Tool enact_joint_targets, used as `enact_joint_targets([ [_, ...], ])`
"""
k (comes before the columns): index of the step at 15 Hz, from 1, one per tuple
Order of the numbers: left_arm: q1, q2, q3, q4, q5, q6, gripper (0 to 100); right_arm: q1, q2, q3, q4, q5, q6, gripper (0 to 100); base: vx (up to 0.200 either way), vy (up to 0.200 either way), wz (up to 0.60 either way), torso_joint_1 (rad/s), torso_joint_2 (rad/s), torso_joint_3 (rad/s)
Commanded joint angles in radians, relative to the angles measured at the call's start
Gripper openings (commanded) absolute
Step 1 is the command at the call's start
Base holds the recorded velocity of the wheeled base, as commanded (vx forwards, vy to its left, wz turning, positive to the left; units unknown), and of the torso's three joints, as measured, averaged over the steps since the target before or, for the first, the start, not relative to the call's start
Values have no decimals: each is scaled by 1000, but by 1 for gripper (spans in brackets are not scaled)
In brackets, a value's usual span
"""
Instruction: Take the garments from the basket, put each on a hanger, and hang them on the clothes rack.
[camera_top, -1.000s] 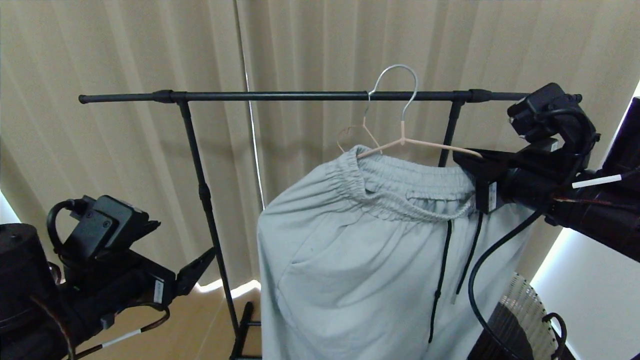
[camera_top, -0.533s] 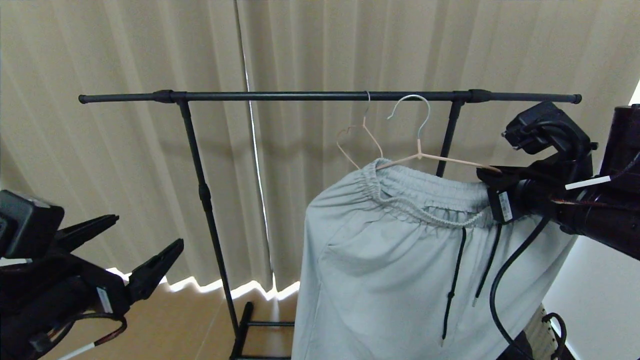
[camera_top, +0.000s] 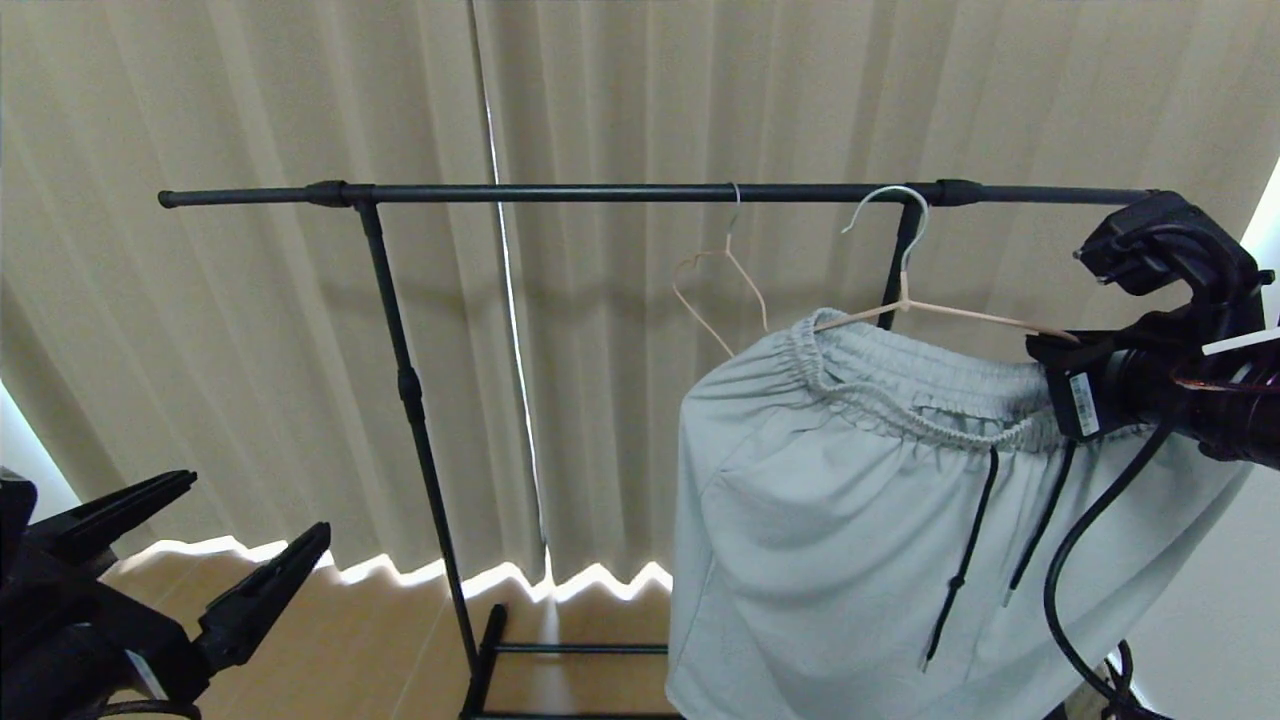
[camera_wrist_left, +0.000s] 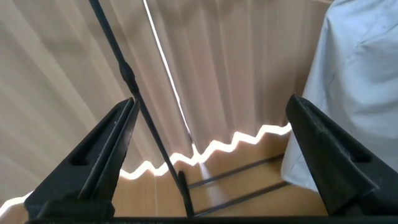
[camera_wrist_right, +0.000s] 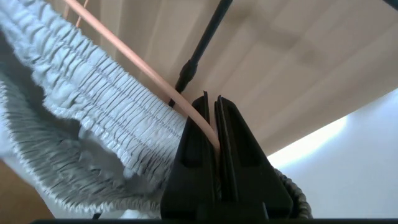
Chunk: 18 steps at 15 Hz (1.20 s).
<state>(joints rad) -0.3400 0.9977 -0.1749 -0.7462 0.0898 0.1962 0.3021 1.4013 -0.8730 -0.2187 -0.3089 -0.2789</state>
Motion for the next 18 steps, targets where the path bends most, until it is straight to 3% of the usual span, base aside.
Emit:
enact_joint_targets([
  [1,-1,-31,2,1,1,0,100,-5,-1,-1,-1,1,0,0,0,0,0,0,0,0],
  [4,-1,-63,-5,2,-1,0,100,-3,-1,0,-1,1,0,0,0,0,0,0,0,0],
  [14,1,-54,-3,5,-1,-1,100,-5,-2,2,-1,2,0,0,0,200,0,2,3,1],
  [18,-2,-54,-2,4,-1,-1,100,-5,5,6,-10,2,7,0,0,0,0,0,0,0],
])
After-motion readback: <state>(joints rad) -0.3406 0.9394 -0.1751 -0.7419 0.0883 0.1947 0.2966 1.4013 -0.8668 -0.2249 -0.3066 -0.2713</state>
